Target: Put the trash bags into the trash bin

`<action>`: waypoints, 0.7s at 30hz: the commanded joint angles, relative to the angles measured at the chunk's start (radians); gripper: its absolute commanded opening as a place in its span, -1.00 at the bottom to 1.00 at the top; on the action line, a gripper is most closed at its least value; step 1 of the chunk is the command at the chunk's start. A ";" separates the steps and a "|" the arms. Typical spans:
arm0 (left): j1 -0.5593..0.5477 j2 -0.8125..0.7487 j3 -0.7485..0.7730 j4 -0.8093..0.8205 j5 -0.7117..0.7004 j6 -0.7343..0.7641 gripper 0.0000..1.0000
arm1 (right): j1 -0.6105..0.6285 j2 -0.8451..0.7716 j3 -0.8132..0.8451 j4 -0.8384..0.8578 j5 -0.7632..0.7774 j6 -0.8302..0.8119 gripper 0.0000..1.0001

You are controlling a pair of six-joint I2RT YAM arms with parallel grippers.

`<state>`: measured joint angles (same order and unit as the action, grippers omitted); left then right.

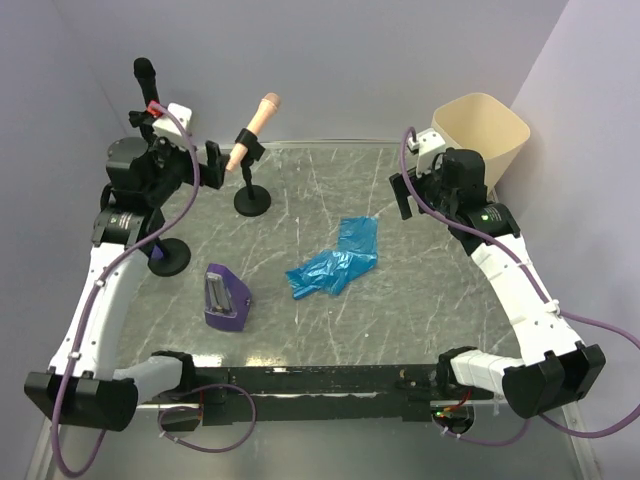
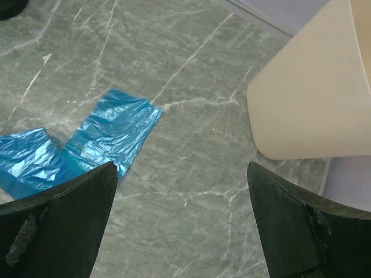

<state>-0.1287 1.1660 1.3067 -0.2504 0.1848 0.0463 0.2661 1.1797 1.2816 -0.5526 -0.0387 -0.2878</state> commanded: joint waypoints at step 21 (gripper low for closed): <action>-0.262 0.109 -0.457 -0.535 -0.076 0.897 0.68 | 0.012 -0.066 -0.025 -0.201 -0.380 -0.162 0.98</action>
<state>-0.3977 1.3209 0.8867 -0.8124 0.2646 0.8448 0.2752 1.1423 1.2671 -0.7532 -0.3874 -0.4179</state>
